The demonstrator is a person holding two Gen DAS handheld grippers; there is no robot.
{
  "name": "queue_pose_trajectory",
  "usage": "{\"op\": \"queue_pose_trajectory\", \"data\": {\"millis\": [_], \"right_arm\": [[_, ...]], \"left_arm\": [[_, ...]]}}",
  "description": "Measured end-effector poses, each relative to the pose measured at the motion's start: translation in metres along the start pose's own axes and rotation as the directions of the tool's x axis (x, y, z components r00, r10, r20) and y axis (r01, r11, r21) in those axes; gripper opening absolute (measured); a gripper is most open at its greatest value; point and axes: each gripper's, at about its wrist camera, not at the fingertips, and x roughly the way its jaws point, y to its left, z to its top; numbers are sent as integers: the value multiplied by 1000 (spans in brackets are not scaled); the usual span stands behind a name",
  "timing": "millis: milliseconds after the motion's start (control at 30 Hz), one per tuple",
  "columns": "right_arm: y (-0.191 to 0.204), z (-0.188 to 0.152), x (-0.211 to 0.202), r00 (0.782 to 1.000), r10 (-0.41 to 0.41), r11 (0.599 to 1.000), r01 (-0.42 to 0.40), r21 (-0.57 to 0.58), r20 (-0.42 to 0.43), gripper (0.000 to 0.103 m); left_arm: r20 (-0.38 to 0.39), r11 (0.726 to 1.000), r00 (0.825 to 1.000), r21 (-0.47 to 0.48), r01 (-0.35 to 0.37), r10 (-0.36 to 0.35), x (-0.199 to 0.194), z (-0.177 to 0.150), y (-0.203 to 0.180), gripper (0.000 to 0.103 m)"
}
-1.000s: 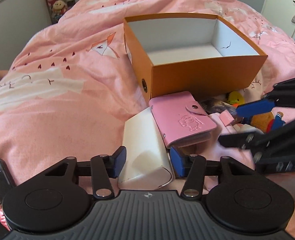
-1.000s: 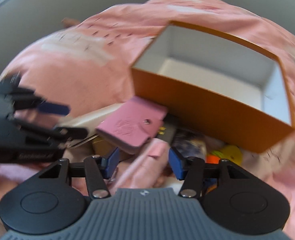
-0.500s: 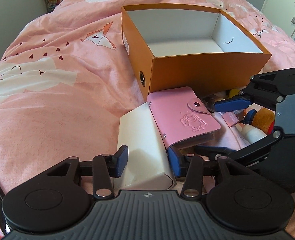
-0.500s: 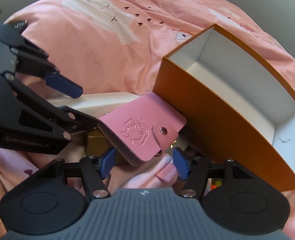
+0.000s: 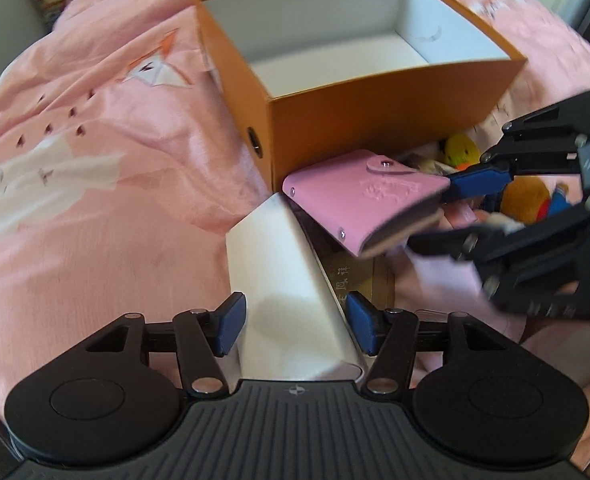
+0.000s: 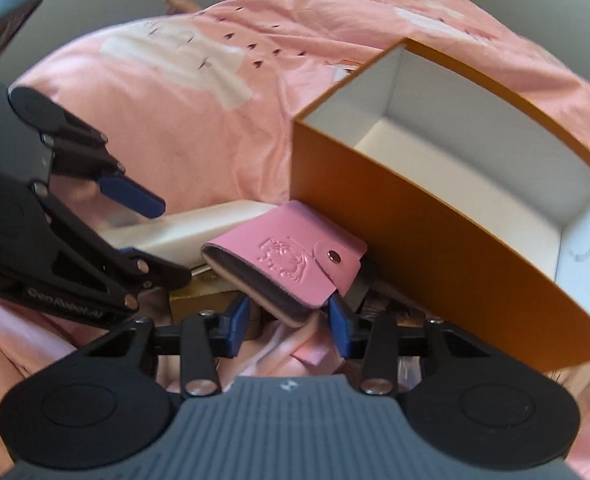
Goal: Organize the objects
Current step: 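Close the left tool on the white glasses case while the right tool moves toward the gold box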
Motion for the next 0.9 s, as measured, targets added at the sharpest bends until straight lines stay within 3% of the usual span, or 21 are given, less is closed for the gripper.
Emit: {"op": "queue_pose_trajectory", "data": {"millis": [100,200,467,567,733,900], "right_arm": [[-10,-1,-5,999,-42,997,42,67,11,15],[-24,-2,-7,993,-114,986,110,125,30,15],[-43,-1,-6,994,-106,978,99,183,34,15],[-42,0,-7,996,-81,980,71,183,45,16],[-37,-3,-22,995,51,975,-68,211,89,16],[-21,7,-17,975,208,959,-220,181,79,16]], "left_arm": [[-26,1000,1000,22,-9,10,9,11,1,68],[-50,1000,999,8,-14,14,20,21,5,68],[-111,1000,994,3,-11,11,38,37,9,66],[-122,999,992,25,23,-20,38,40,9,50],[-141,997,990,80,16,-5,33,40,8,43],[-132,996,991,91,9,3,23,43,15,40]]}}
